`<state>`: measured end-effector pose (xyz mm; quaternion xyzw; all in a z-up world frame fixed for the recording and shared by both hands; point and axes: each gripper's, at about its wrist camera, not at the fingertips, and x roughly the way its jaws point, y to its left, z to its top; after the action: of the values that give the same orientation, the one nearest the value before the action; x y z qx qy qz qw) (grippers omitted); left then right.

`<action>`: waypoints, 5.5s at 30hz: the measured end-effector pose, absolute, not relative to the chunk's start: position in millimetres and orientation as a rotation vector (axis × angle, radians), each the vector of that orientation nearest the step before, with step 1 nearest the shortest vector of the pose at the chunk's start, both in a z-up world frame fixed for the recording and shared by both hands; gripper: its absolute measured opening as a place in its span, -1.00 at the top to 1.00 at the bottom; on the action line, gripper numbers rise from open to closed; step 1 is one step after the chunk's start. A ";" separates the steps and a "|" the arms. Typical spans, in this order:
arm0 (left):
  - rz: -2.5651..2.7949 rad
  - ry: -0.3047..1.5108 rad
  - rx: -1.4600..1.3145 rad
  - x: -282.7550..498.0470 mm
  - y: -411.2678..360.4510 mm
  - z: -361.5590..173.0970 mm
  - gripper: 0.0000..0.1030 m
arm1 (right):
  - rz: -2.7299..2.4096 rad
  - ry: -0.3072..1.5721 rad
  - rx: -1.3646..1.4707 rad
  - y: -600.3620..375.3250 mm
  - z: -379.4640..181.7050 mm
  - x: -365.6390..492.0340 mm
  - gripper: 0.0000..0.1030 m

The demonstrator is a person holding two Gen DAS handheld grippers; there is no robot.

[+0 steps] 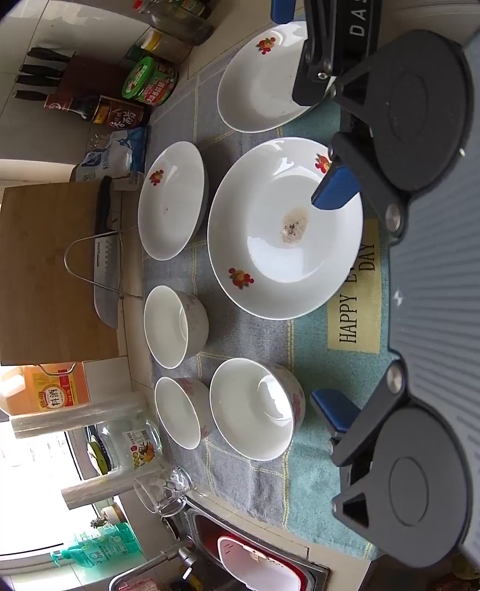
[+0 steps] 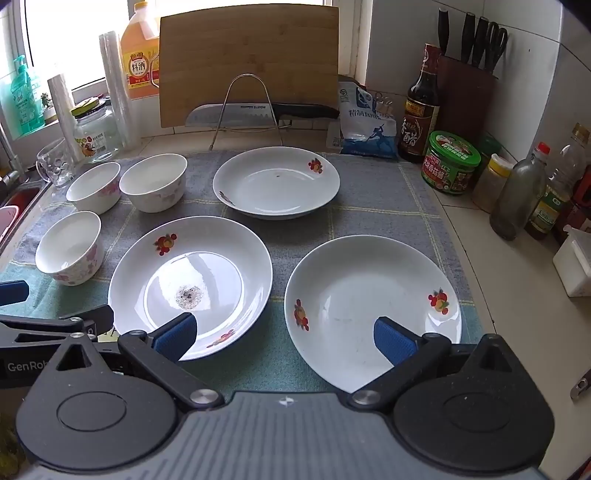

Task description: Organize plates and bowls

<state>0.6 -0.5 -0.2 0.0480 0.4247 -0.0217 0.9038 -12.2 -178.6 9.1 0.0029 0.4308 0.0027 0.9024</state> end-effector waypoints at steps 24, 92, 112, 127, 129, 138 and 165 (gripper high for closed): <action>-0.052 0.858 0.091 -8.6 2.8 3.9 -0.98 | 0.002 0.871 -0.006 -176.0 14.0 -22.6 -1.00; -0.066 0.835 0.101 -6.8 5.7 11.2 -0.98 | -0.011 0.844 -0.021 -176.2 21.8 -24.0 -1.00; -0.229 0.760 0.135 2.5 27.4 17.0 -0.98 | -0.059 0.743 -0.009 -154.6 28.1 -39.4 -1.00; -0.456 0.692 0.160 11.1 35.4 11.1 -0.99 | -0.196 0.684 -0.059 -144.4 26.8 -64.0 -1.00; -0.482 0.695 0.149 13.4 33.2 9.6 -0.99 | -0.218 0.690 -0.056 -151.7 22.2 -65.6 -1.00; -0.526 0.734 0.138 20.2 18.0 6.6 -0.99 | -0.255 0.749 -0.053 -191.8 -10.9 -66.7 -1.00; -0.559 0.800 0.238 52.3 -67.2 -10.3 -0.98 | -0.081 0.905 0.013 -263.3 -98.3 -24.3 -1.00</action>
<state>52.3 -67.2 -10.3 0.1141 0.3835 -0.2681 0.8764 -24.3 -263.3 -98.3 0.0065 0.4369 -0.0392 0.8986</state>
